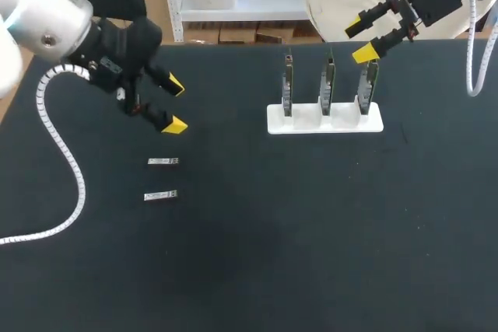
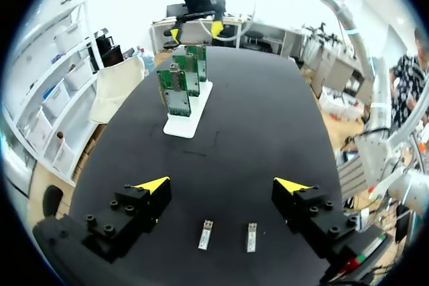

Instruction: Pick up the optical module with the left hand, and insert it into the network port with the right hand.

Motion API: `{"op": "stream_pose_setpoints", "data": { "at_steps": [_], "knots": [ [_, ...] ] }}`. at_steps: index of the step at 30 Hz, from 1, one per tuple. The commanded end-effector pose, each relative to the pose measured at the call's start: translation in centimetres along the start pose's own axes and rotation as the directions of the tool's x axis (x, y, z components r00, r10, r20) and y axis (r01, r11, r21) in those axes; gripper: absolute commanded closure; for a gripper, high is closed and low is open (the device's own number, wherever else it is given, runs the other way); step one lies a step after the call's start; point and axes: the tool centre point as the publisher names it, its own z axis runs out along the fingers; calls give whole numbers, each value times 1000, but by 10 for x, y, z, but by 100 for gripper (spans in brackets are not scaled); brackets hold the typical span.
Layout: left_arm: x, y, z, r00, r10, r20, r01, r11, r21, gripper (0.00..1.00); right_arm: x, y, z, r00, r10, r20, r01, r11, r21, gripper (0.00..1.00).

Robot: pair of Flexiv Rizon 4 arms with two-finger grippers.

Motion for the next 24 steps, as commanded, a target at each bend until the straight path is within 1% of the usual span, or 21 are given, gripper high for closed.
{"op": "stream_pose_setpoints", "data": {
  "at_steps": [1, 2, 3, 5, 7, 8, 10, 11, 13, 15, 16, 19, 24],
  "knots": [
    [2, -7, 13, 990, 32, -138, -37, 999, -32, 0, 0, 1, 0, 1000, 0, -1, 0, 1000, 4, 0],
    [5, -9, 15, 989, 35, -142, -40, 999, -34, 0, 0, 1, 0, 1000, 0, -1, 0, 1000, 4, 0],
    [13, -13, 19, 988, 28, -151, -36, 998, -46, 0, 0, 1, 0, 1000, 0, -1, 0, 1000, 4, 0],
    [25, -19, 22, 983, 15, -185, -26, 998, -57, 0, 0, 1, 0, 1000, 0, -1, 0, 1000, 4, 0],
    [36, -25, 23, 983, -7, -182, -3, 998, -58, 0, 0, 1, 0, 1000, 0, -1, 0, 1000, 4, 0],
    [40, -29, 23, 982, 1, -190, -12, 998, -59, 0, 0, 1, 0, 1000, 0, -1, 0, 1000, 4, 0],
    [51, -36, 25, 973, 0, -229, -13, 998, -53, 0, 0, 1, 0, 1000, 0, -1, 0, 1000, 4, 0],
    [57, -39, 26, 972, -3, -234, -9, 999, -52, 0, 0, 1, 0, 1000, 0, -1, 0, 1000, 4, 0],
    [69, -43, 27, 965, -39, -258, 28, 999, -45, 0, 0, 1, 0, 1000, 0, -1, 0, 1000, 4, 0],
    [78, -45, 28, 948, -61, -313, 49, 998, -44, 0, 0, 1, 0, 1000, 0, -1, 0, 1000, 4, 0],
    [82, -45, 28, 939, -63, -337, 51, 998, -45, 0, 0, 1, 0, 1000, 0, -1, 0, 1000, 4, 0],
    [88, -44, 28, 932, -60, -359, 45, 998, -50, 0, 0, 1, 0, 1000, 0, -1, 0, 1000, 4, 0],
    [89, -39, 26, 930, -42, -365, 23, 998, -56, 0, 0, 1, 0, 1000, 0, -1, 0, 1000, 4, 0]
  ]
}}
